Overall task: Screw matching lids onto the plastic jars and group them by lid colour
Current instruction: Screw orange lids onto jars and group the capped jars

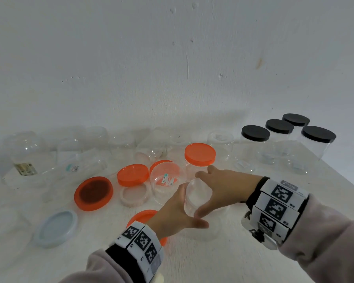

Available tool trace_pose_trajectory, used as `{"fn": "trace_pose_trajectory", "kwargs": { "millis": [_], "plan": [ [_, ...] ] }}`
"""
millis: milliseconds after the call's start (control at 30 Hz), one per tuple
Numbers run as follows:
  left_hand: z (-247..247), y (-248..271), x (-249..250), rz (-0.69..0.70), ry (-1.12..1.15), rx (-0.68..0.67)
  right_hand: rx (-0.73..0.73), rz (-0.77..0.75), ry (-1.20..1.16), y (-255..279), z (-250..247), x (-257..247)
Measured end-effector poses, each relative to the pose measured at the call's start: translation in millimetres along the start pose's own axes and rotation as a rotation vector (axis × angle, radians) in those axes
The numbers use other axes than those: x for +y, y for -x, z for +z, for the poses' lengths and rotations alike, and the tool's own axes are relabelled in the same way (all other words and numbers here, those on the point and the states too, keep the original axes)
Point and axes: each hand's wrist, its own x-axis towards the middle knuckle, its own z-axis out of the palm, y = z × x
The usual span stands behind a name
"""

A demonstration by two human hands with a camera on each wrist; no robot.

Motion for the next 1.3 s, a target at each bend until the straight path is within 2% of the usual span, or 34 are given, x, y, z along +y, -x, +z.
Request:
{"fn": "trace_pose_trajectory", "kwargs": {
  "millis": [100, 233, 700, 1000, 1167, 1300],
  "plan": [
    [0, 0, -2, -0.009, -0.015, -0.009, -0.043, 0.018, 0.006, 1, -3, -3],
    [1, 0, -2, -0.003, -0.036, 0.006, -0.123, -0.054, -0.011, 2, -13, -7],
    [0, 3, 5, -0.011, -0.042, -0.022, -0.089, -0.047, 0.029, -2, -6, -2],
    [2, 5, -1, -0.007, 0.046, 0.004, 0.061, -0.125, 0.023, 2, 21, 12],
    [3, 11, 1, 0.016, 0.023, 0.001, 0.173, -0.136, 0.038, 3, 39, 15],
    [0, 15, 4, 0.026, -0.009, -0.017, 0.229, -0.12, -0.093, 6, 50, 15]
  ]
}}
